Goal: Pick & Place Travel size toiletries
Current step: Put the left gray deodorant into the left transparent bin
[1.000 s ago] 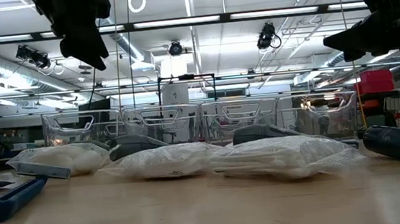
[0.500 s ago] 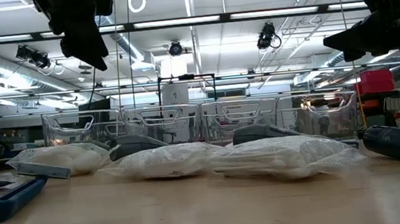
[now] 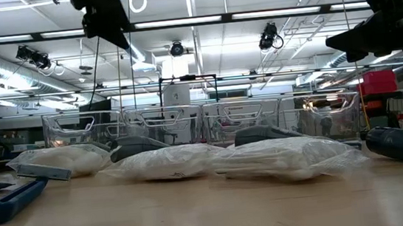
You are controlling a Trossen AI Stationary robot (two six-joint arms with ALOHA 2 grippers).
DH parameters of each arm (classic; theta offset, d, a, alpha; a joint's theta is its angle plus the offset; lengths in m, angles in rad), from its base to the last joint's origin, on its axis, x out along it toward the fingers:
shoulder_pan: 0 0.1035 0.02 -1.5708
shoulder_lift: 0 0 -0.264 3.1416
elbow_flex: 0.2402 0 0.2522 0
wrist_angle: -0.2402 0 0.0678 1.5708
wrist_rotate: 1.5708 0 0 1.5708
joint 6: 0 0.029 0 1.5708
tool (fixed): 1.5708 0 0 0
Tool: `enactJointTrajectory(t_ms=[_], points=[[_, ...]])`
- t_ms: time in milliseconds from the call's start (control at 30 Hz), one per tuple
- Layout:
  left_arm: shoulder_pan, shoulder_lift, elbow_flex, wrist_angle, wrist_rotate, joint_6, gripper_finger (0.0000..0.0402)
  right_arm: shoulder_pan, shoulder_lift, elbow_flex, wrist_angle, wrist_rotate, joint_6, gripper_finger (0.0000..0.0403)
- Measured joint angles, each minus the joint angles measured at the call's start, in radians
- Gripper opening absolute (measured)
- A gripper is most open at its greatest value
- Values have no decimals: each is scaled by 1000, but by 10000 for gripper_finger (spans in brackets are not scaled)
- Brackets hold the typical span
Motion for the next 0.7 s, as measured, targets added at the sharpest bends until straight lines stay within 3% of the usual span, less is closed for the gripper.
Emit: enactJointTrajectory(t_ms=[433,700], points=[[-5,137,27,-3,62,-113,261,0,0,0,0,-1,0,14],[-5,157,27,4,52,-154,261,0,0,0,0,-1,0,14]])
